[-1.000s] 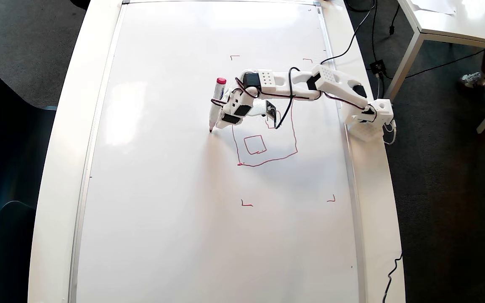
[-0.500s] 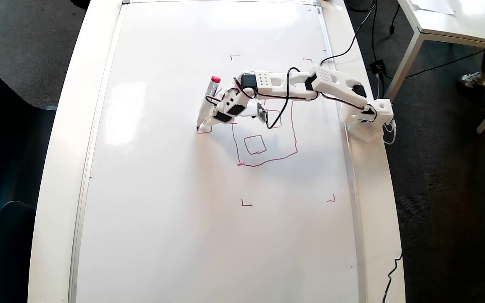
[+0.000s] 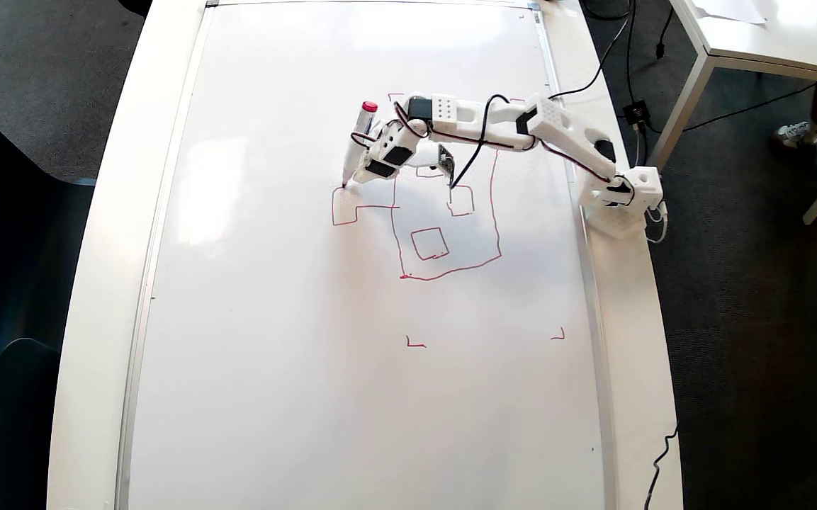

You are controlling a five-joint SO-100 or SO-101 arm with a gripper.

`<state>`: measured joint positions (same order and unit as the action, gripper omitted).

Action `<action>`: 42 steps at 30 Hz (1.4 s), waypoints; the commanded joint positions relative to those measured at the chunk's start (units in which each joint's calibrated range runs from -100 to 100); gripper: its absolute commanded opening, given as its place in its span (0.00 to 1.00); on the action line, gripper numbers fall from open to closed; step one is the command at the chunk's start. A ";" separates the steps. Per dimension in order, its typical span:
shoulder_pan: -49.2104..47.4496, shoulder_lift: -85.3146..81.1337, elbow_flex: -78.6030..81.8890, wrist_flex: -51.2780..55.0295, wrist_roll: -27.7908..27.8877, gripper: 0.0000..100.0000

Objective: Draw on a whiteboard a robot head using a pen attached to the gripper

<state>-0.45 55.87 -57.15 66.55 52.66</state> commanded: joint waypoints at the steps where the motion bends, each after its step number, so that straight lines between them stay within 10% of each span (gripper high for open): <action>1: 0.34 -6.18 10.17 2.52 -0.11 0.01; 27: -4.74 -12.64 2.45 2.52 -3.81 0.01; 42: -3.56 -54.23 34.32 1.65 -26.86 0.01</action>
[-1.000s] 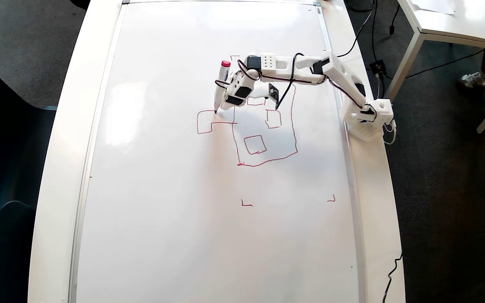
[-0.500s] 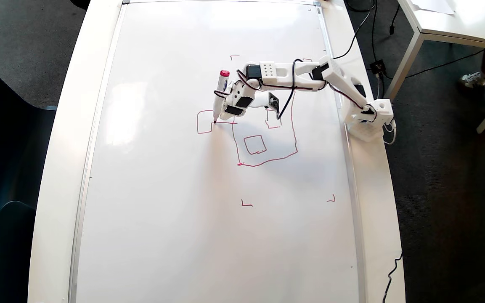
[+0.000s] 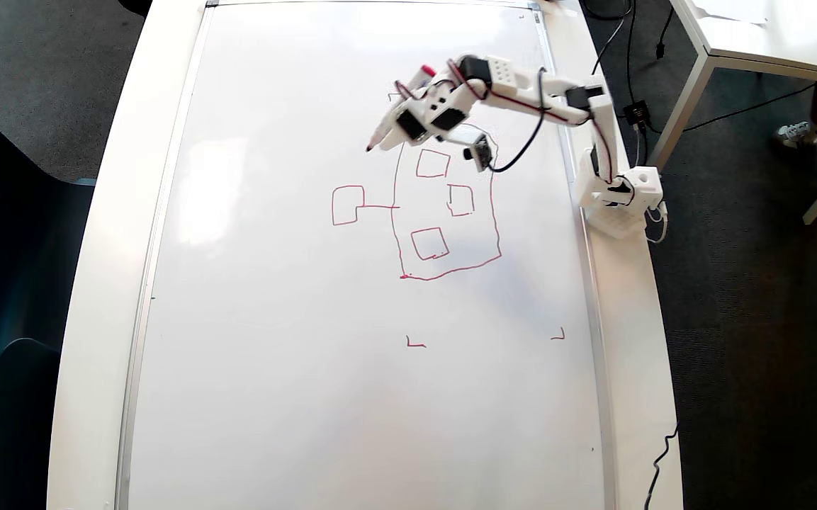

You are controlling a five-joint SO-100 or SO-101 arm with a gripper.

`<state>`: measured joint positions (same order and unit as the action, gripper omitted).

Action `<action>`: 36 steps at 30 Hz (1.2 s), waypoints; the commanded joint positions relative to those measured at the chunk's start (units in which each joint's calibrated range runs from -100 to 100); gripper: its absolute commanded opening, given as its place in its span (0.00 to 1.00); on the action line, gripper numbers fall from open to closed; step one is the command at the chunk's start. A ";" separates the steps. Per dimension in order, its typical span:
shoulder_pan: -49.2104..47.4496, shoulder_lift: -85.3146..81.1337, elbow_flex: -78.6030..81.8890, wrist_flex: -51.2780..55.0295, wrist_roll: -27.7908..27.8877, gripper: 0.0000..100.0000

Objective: Draw on a whiteboard a robot head using a pen attached to the gripper

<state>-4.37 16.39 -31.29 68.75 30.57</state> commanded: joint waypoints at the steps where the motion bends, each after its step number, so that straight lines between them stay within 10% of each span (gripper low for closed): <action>1: 0.29 -20.37 13.73 -0.64 -7.62 0.01; 14: 3.01 -63.98 62.11 -24.01 -28.48 0.01; 36: 3.60 -107.75 108.23 -79.78 -28.96 0.01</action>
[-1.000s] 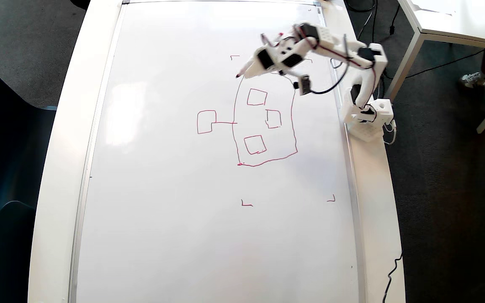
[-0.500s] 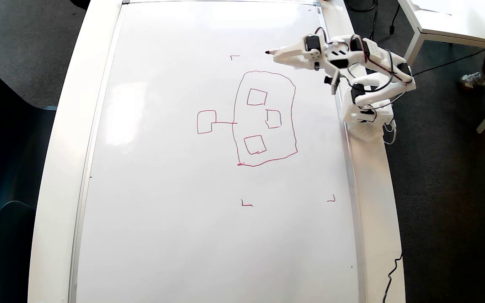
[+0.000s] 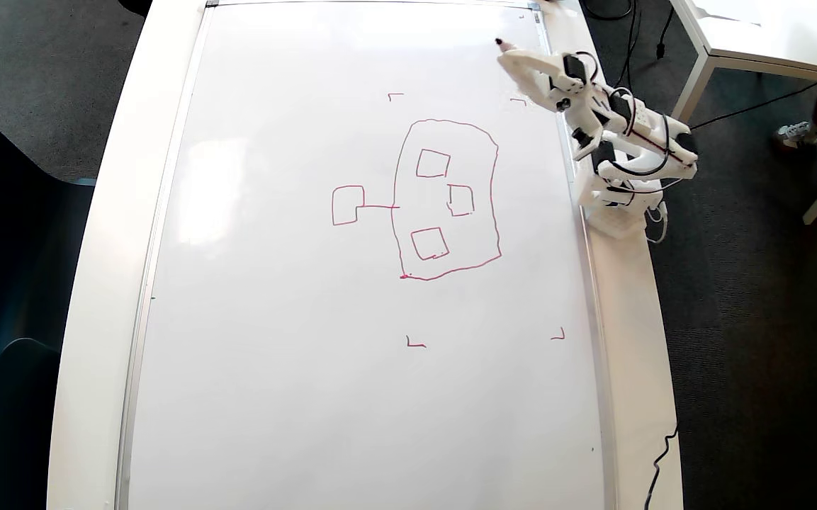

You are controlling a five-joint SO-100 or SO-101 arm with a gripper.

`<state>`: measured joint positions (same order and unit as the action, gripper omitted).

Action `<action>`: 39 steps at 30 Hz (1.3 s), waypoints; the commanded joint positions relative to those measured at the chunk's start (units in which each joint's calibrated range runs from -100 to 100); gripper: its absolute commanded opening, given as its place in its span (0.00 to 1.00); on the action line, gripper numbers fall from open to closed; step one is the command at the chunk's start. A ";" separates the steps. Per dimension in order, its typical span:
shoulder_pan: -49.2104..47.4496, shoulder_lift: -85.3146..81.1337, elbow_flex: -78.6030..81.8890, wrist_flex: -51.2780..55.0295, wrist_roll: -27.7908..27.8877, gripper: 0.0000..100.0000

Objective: Draw on a whiteboard a robot head using a pen attached to the gripper

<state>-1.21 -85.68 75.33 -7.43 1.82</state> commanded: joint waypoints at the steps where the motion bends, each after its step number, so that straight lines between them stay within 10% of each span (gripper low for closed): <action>1: 0.43 -7.69 2.43 -3.69 -0.21 0.01; 6: 1.24 -13.23 5.79 -7.08 -0.16 0.01; 17: 1.61 -13.23 23.94 -55.64 -0.27 0.01; 39: 1.54 -13.14 24.03 -80.84 -3.70 0.01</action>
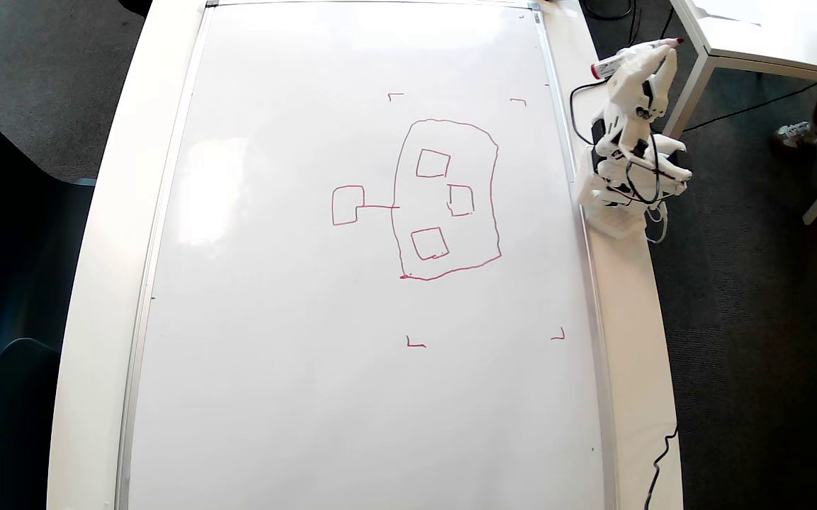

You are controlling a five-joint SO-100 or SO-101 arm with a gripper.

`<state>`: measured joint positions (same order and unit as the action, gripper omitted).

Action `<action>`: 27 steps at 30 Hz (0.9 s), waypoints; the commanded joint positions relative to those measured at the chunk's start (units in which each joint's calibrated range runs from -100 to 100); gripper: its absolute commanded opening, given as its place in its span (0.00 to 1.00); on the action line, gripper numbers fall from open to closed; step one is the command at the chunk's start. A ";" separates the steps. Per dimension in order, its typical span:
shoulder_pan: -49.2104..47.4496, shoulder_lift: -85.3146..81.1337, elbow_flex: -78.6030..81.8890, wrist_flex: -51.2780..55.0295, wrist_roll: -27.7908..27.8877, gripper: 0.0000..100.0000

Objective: Draw on a whiteboard a robot head using a pen attached to the gripper

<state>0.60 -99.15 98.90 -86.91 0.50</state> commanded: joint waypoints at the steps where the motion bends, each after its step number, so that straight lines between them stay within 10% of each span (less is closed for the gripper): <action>1: -0.20 0.33 0.46 -2.93 -3.83 0.01; 27: -0.20 0.41 0.46 -11.79 -5.54 0.01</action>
<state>0.60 -99.15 98.90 -98.23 -5.05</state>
